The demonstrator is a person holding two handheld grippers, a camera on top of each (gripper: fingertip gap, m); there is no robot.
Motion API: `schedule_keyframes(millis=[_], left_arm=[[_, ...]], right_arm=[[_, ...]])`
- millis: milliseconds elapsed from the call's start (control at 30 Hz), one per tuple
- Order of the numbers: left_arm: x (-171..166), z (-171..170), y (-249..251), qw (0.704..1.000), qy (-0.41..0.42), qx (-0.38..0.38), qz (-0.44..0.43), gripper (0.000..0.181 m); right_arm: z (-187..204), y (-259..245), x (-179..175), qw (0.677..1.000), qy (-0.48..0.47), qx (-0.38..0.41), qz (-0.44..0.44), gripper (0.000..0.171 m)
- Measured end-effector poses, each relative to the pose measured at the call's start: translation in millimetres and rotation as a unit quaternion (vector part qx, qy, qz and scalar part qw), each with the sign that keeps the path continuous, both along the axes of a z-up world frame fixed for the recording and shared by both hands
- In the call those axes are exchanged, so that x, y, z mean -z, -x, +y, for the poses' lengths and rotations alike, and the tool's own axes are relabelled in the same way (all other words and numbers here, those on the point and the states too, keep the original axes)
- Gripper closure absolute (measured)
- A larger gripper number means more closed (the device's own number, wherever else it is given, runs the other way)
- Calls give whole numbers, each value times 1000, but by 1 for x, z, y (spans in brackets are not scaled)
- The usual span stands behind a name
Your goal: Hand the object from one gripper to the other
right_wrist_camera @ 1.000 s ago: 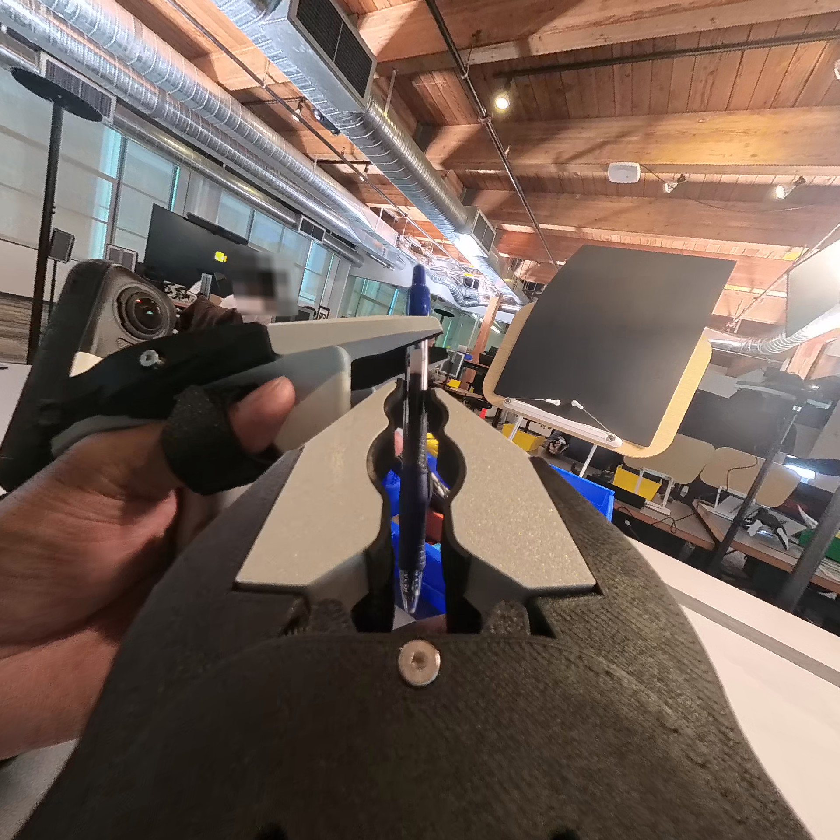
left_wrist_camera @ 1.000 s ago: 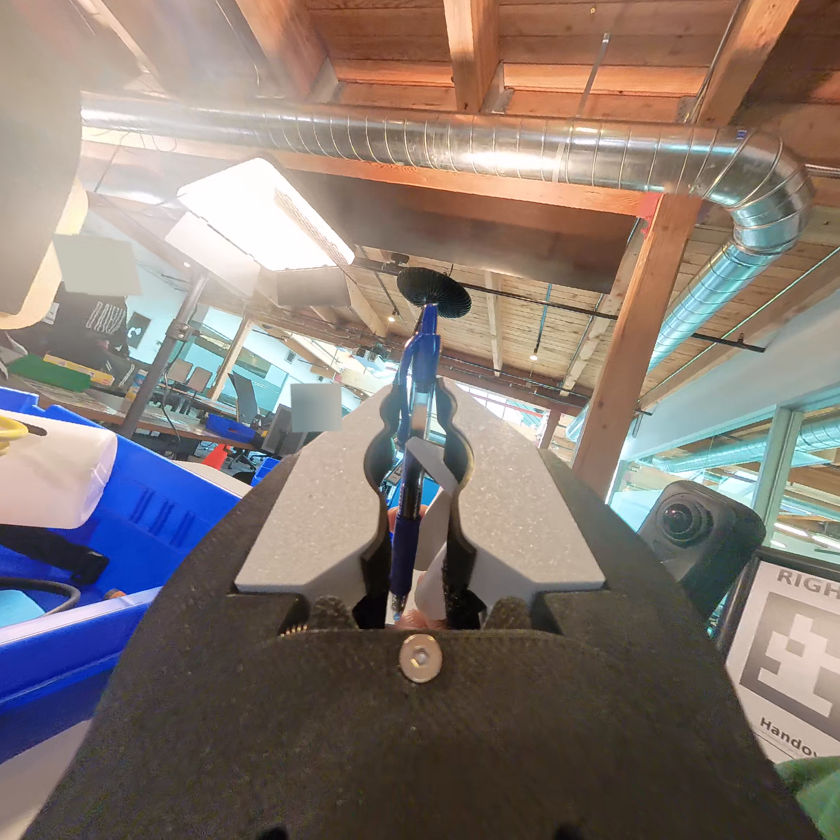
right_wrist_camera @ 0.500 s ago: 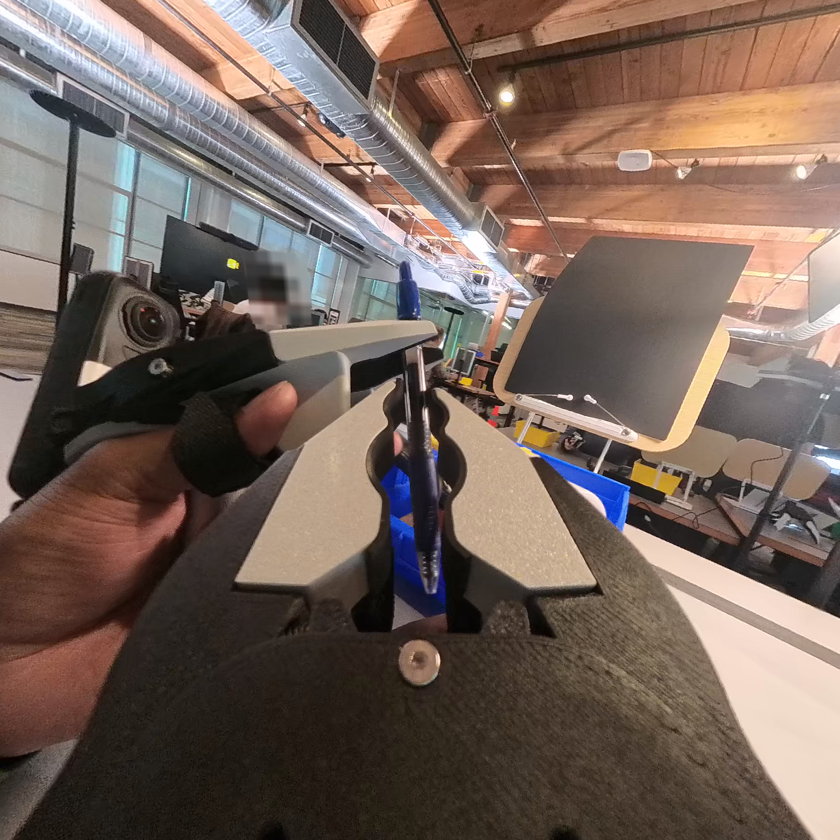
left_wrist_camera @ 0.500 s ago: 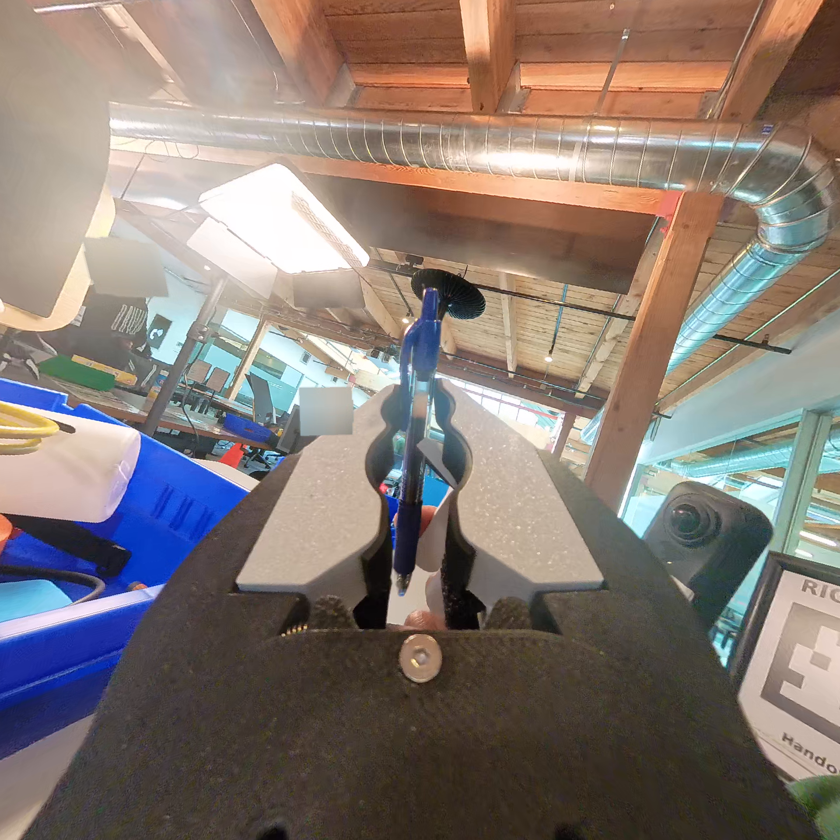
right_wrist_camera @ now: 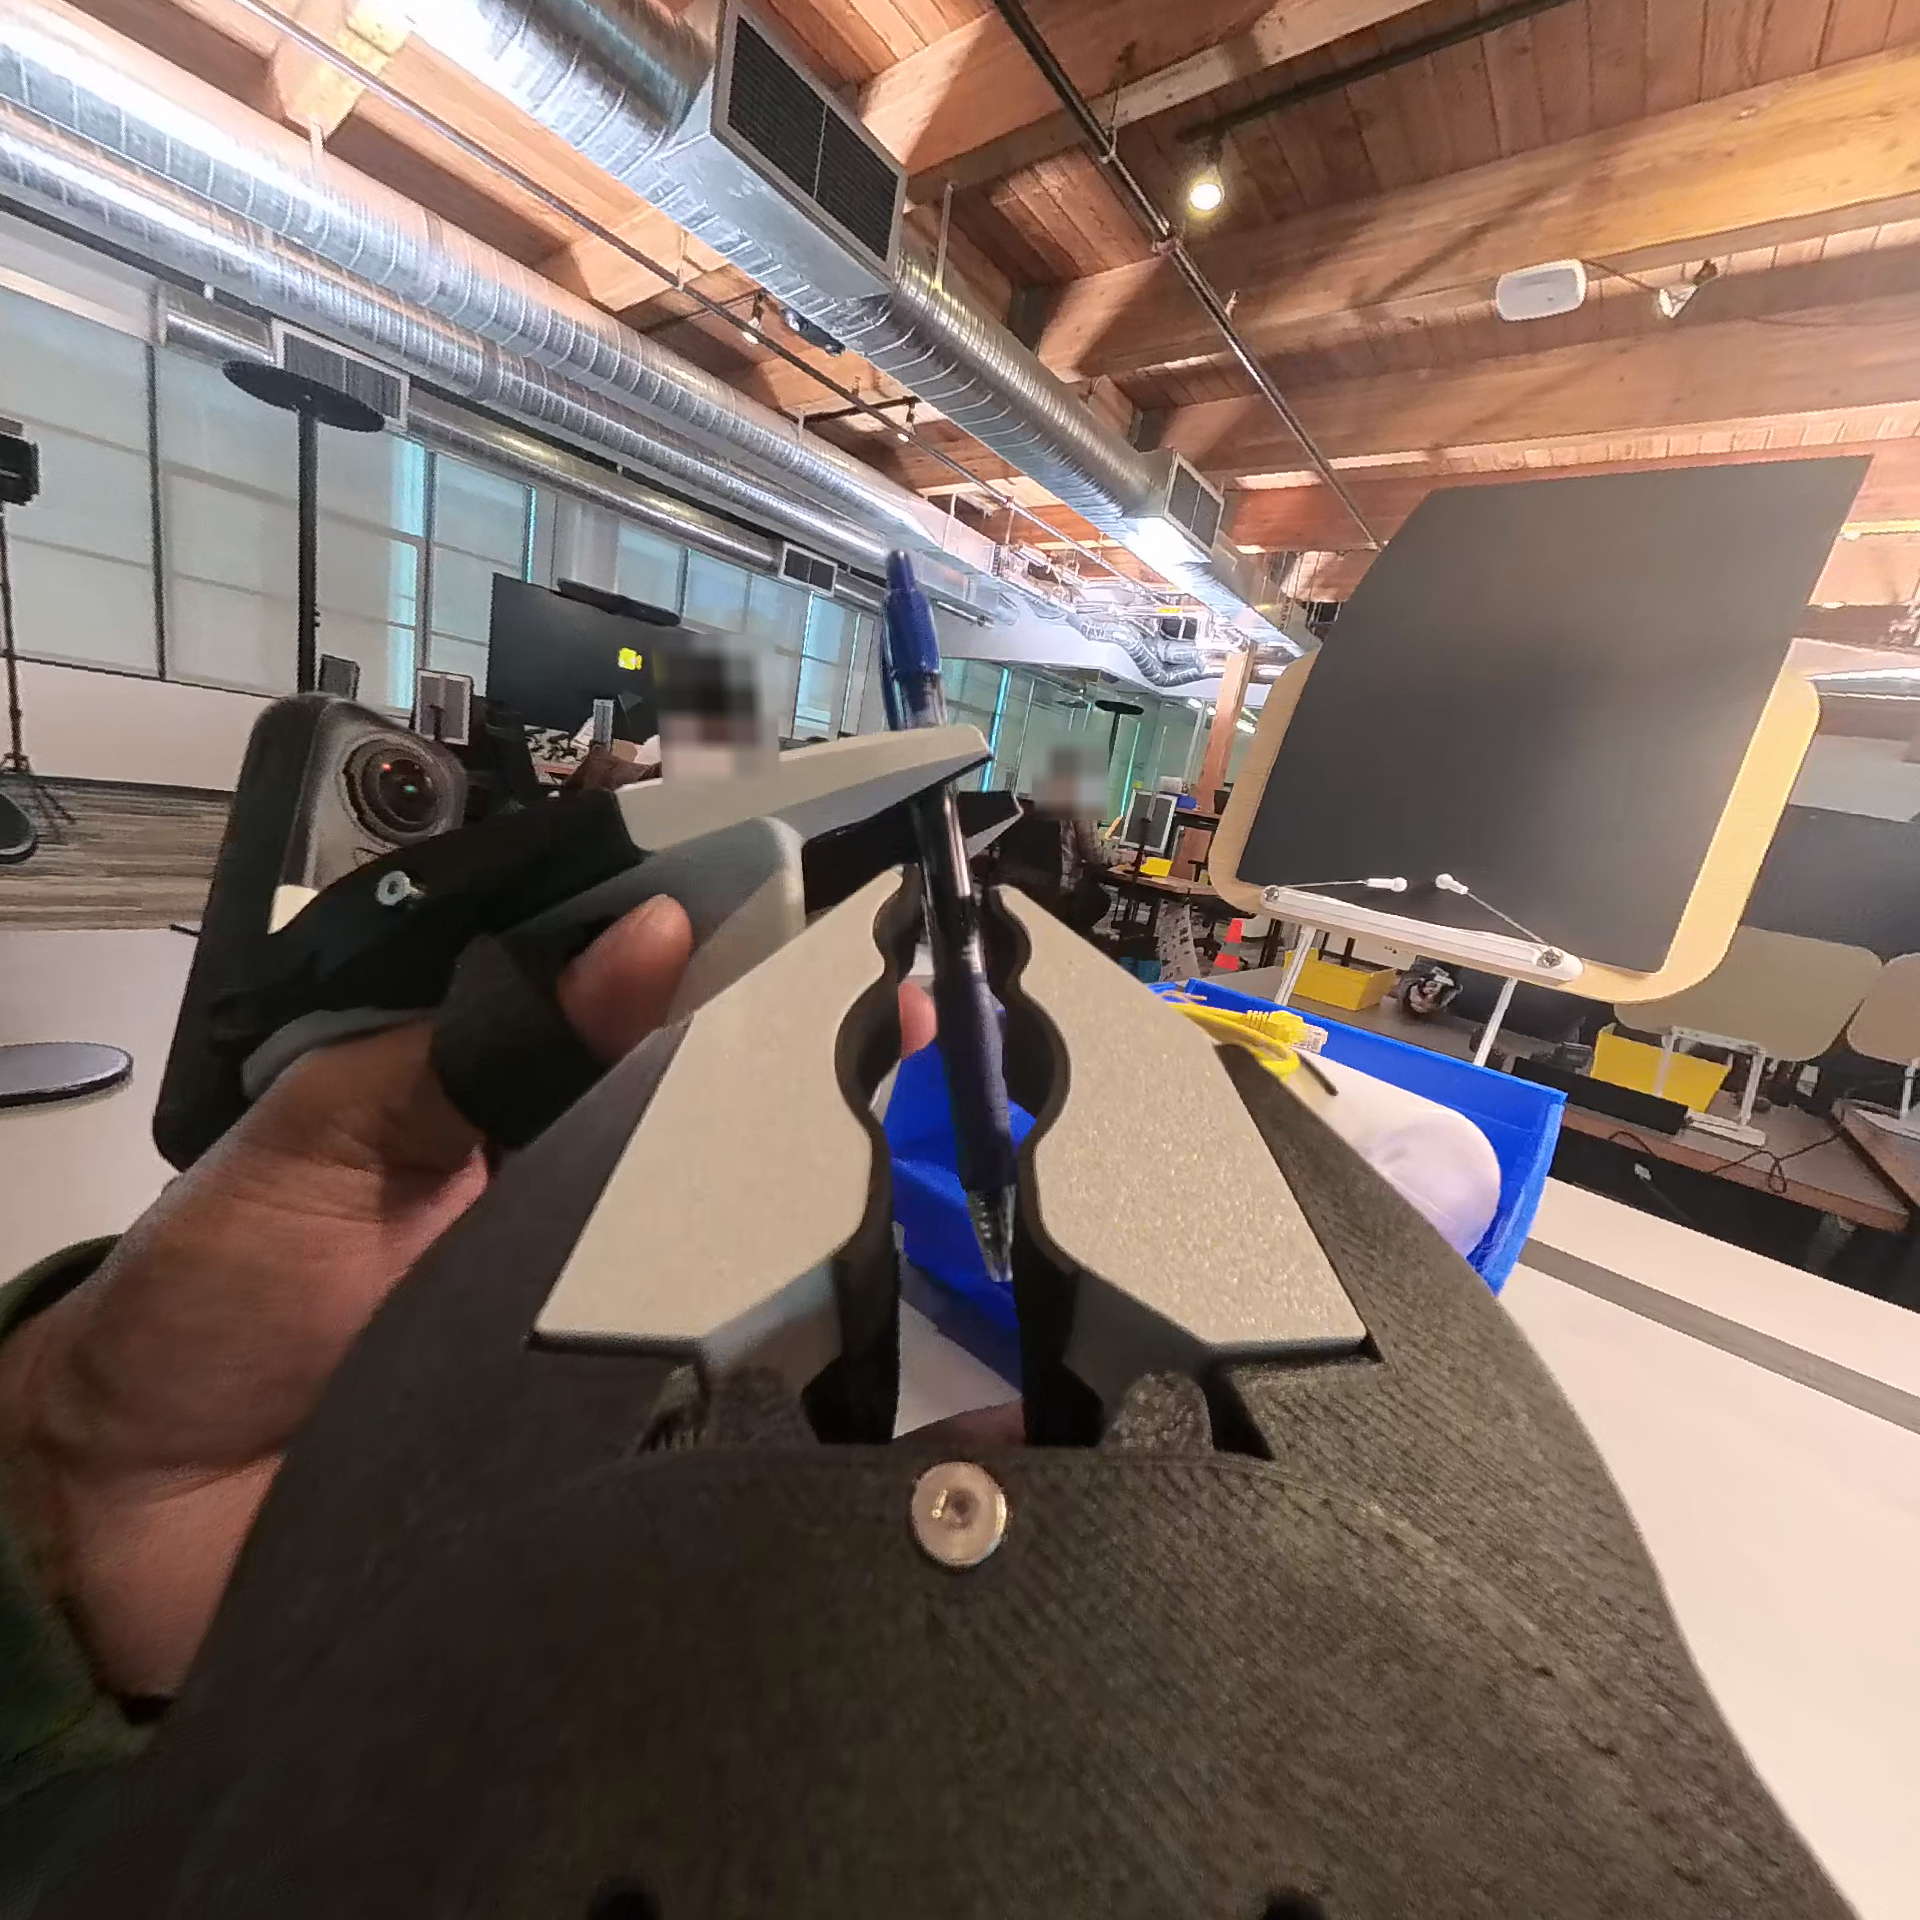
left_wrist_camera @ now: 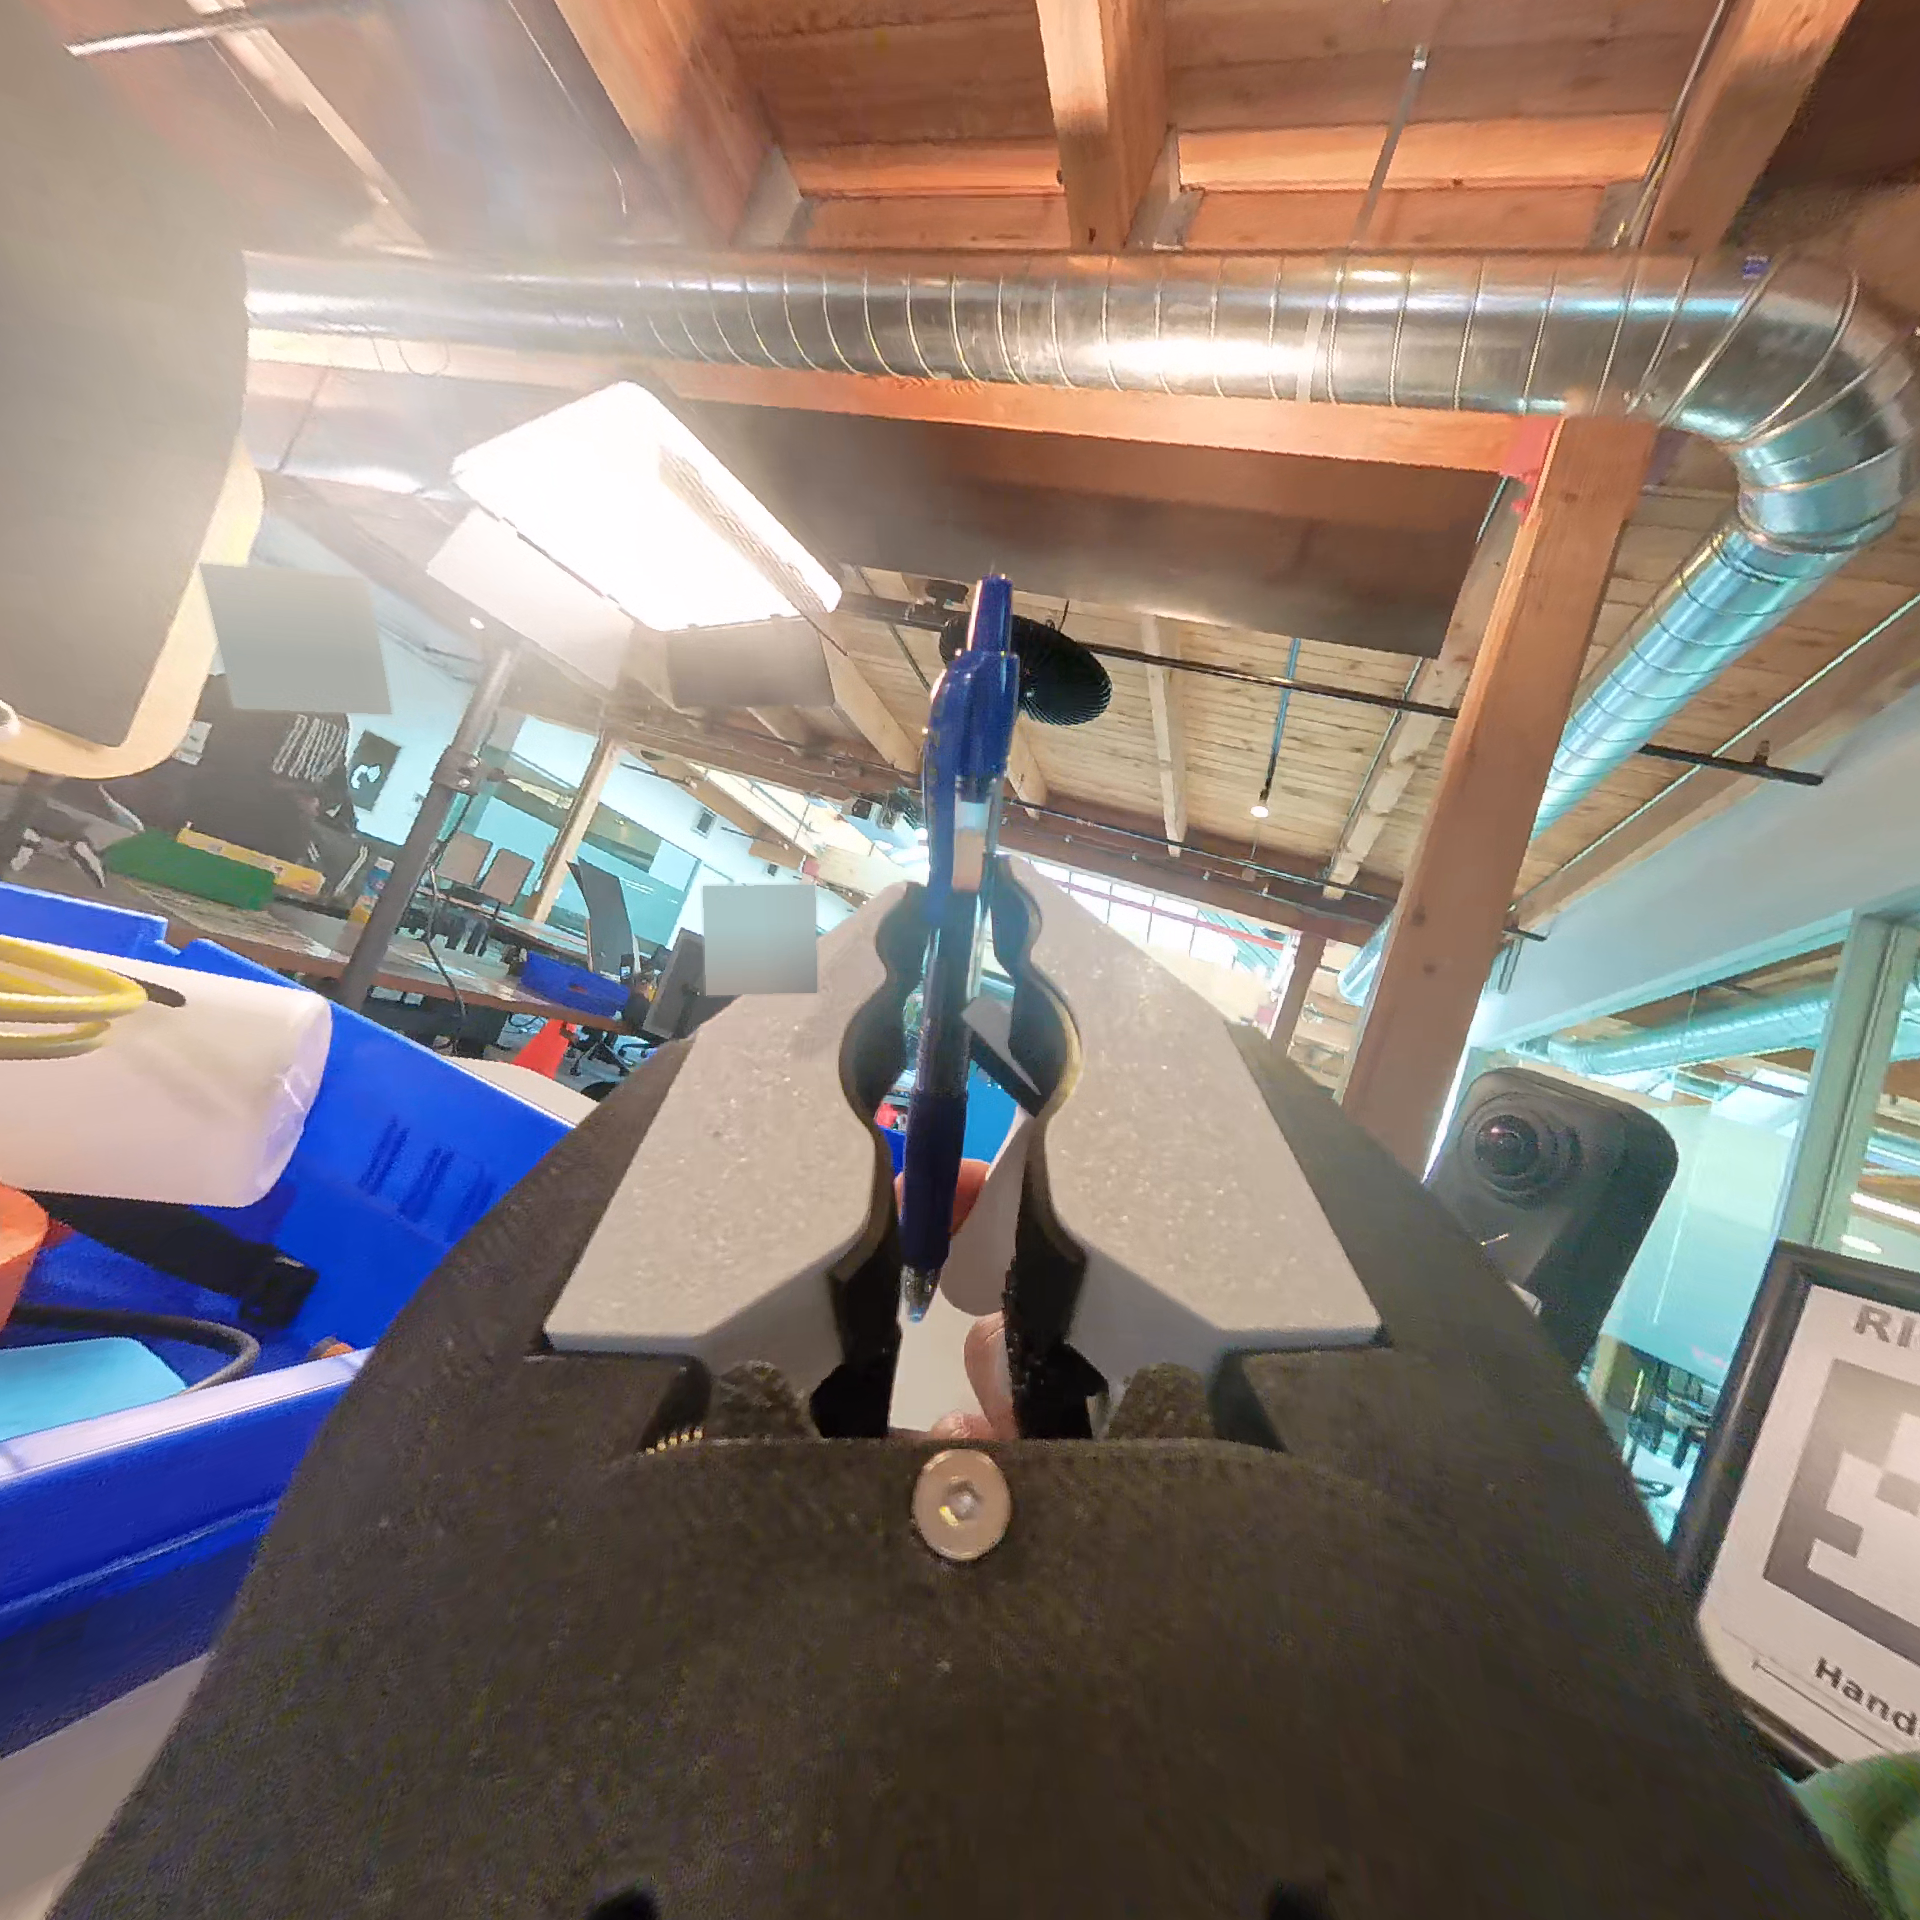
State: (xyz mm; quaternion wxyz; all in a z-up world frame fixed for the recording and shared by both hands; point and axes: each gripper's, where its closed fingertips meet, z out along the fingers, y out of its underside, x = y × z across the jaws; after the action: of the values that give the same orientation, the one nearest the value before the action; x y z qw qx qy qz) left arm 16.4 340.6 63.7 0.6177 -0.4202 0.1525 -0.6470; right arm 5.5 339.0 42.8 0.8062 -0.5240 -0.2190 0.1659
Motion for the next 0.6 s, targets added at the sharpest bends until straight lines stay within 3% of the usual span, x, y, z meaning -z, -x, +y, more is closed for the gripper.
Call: schedule_keyframes(millis=[267,400,600], left_arm=[[0,-1,-3,1000,8,18,-5,168],[4,-1,-10,999,22,38,1,159],[10,1,-13,999,19,20,31,171]], right_arm=[[2,2,3,1000,-1,11,-20,161],[2,-1,2,1000,1,13,-11,161],[5,0,5,1000,9,14,-14,161]])
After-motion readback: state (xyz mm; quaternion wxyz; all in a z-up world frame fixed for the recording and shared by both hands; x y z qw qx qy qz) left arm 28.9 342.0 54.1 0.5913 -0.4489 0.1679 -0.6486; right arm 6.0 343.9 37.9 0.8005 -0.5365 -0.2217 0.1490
